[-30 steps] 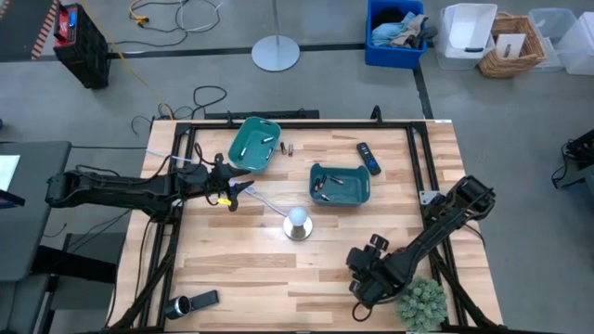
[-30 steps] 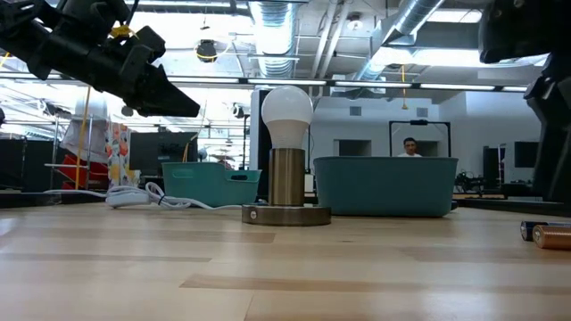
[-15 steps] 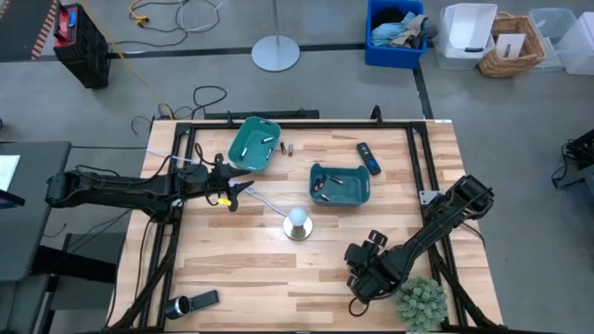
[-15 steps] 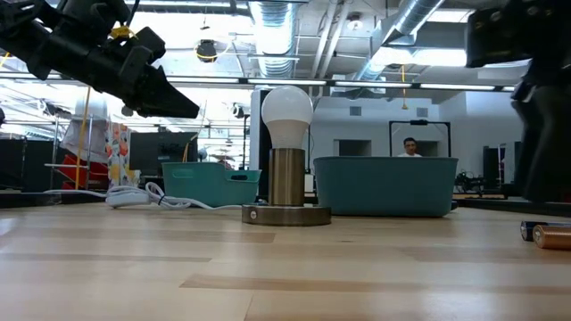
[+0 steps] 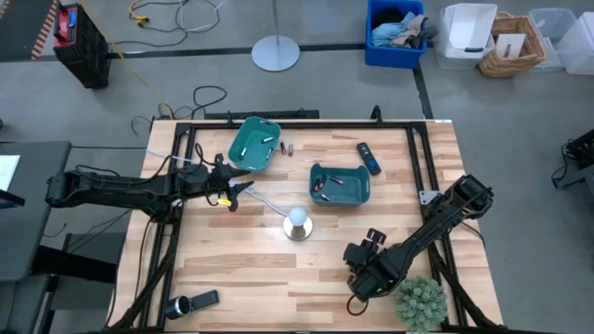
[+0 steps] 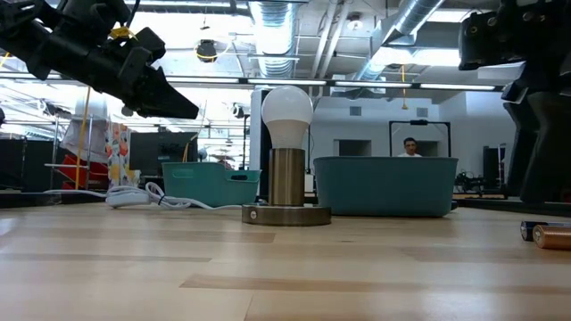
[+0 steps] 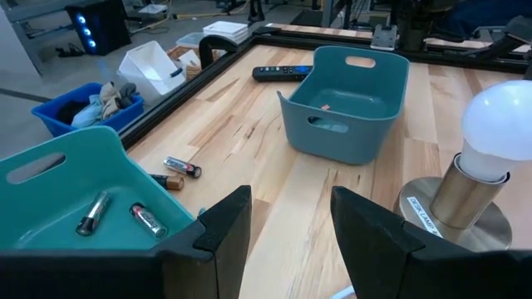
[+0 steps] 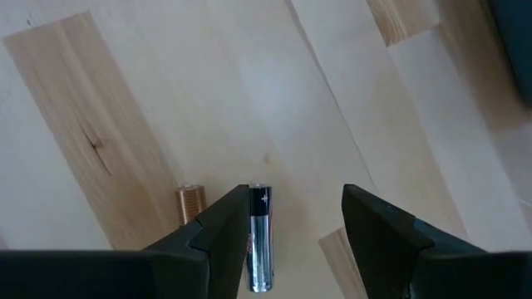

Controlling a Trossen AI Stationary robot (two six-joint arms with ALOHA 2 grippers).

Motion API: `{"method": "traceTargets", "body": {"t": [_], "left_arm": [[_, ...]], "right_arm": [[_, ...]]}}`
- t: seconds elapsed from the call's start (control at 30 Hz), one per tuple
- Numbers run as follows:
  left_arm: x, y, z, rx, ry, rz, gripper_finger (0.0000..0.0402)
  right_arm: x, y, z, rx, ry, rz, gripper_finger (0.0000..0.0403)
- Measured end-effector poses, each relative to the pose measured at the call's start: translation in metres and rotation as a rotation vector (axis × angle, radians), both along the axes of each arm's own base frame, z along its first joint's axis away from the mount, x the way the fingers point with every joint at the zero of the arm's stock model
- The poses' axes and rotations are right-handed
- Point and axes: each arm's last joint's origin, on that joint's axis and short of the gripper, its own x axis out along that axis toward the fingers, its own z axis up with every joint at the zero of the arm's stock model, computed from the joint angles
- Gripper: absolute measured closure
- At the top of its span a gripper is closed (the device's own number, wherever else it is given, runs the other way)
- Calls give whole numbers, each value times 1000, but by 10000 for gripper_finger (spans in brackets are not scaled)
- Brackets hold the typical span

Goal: Sort batteries
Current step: Put the silver battery into the green bin

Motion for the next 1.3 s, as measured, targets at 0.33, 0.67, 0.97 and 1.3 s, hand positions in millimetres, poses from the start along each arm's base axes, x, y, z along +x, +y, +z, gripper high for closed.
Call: {"method": "traceTargets", "body": {"t": [0.33,0.67,0.97,1.3], "left_arm": [[0,0,0,0,0,0,239],[0,0,0,1,-1,0,239],[0,0,0,1,-1,0,240],[0,0,0,1,0,0,239]], "right_arm": [[1,1,0,18,-6,1,194],[0,6,0,29,-19,35,194],[-8,7,-3,18,12,14,194],[-16,6,-15,28,6,-5,194]]}}
